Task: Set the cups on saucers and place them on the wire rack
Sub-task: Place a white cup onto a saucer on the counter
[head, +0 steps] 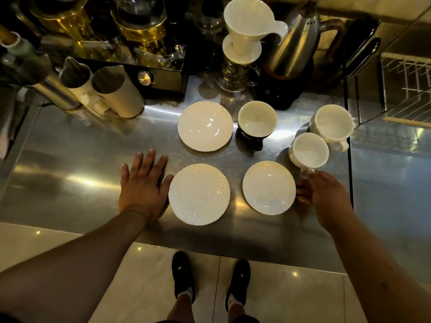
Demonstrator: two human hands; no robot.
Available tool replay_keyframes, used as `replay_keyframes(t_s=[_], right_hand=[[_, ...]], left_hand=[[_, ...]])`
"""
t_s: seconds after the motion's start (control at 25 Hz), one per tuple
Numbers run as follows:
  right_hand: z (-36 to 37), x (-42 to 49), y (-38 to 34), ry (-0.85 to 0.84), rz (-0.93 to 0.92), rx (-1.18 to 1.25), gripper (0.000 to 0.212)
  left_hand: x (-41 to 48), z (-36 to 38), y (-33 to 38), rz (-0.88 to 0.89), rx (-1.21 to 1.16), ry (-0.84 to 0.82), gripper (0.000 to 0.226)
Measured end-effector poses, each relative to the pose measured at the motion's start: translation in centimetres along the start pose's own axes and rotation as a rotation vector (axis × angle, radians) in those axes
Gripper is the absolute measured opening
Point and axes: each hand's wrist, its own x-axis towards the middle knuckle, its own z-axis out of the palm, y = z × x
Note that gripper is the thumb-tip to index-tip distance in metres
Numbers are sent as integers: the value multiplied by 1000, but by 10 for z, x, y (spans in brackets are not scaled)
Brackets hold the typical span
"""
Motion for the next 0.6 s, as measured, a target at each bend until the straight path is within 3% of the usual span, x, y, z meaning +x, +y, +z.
replay_keyframes(t_s=[0.32,0.48,0.6], right_hand=[[-5,-12,-14,23,-199,-140,26],[1,-35,-32,-237,-360,-257,27],[28,-51,-40,-459,-381,-424,25]], left_hand=[[1,3,-2,-5,-18,22,69],[3,4,-4,-5,-18,38,69],[3,6,-4,0,-16,42,68]])
